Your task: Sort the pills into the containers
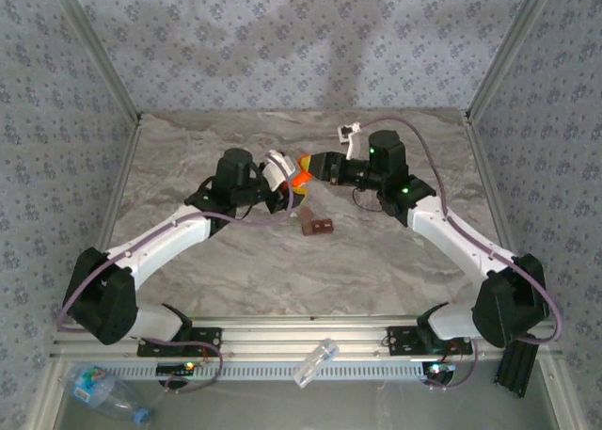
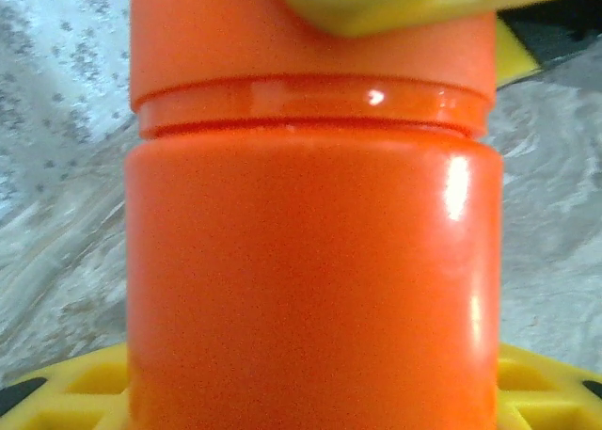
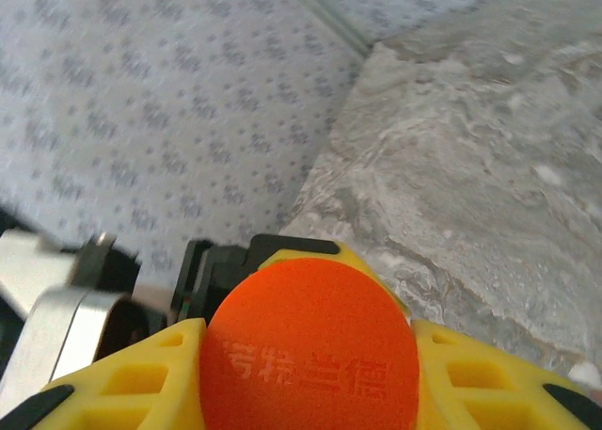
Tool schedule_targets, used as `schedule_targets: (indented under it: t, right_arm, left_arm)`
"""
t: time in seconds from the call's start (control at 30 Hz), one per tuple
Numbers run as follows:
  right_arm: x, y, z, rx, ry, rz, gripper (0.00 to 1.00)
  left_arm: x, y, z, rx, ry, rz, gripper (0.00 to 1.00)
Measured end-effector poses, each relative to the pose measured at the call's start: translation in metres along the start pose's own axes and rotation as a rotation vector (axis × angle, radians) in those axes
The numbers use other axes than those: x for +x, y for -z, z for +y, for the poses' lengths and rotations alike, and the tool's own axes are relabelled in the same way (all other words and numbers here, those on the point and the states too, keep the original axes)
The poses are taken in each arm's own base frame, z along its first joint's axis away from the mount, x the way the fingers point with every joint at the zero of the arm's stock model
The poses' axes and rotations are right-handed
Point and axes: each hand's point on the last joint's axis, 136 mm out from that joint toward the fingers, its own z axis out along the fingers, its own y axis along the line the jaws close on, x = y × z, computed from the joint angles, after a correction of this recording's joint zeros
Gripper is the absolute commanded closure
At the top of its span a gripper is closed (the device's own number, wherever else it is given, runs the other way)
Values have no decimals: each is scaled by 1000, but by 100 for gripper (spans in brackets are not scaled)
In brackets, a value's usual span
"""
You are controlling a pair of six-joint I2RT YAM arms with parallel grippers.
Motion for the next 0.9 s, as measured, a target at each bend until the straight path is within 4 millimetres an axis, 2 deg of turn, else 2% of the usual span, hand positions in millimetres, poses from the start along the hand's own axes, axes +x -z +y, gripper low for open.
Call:
schedule_targets:
  t: [0.1, 0.17, 0.23, 0.33, 0.43, 0.6, 0.77, 0.9]
  right_arm:
    - [4, 5, 6, -66, 107, 45, 52]
    - [5, 6, 8, -95, 145, 64, 46]
    - [4, 8, 6, -103, 172, 69, 30]
    - [-1, 12, -2, -82, 183, 57, 11]
    - [-8, 19, -13, -43, 163, 41, 1]
    - [-23, 40, -23, 67, 132, 11, 0]
    - [-52, 62, -35, 281, 117, -71, 0]
    - [-63, 90, -61, 519, 78, -160, 0]
  left_arm:
    - [-2, 2, -9, 65, 24, -7, 100]
    - [-3, 2, -12, 86, 32, -12, 100]
    - [-2, 2, -15, 99, 42, -8, 100]
    - [0, 3, -17, 108, 51, 1, 100]
    - [1, 3, -16, 104, 52, 4, 100]
    - [1, 2, -14, 92, 48, 6, 100]
    - [1, 3, -13, 85, 46, 5, 100]
    - [1, 3, -12, 81, 38, 6, 100]
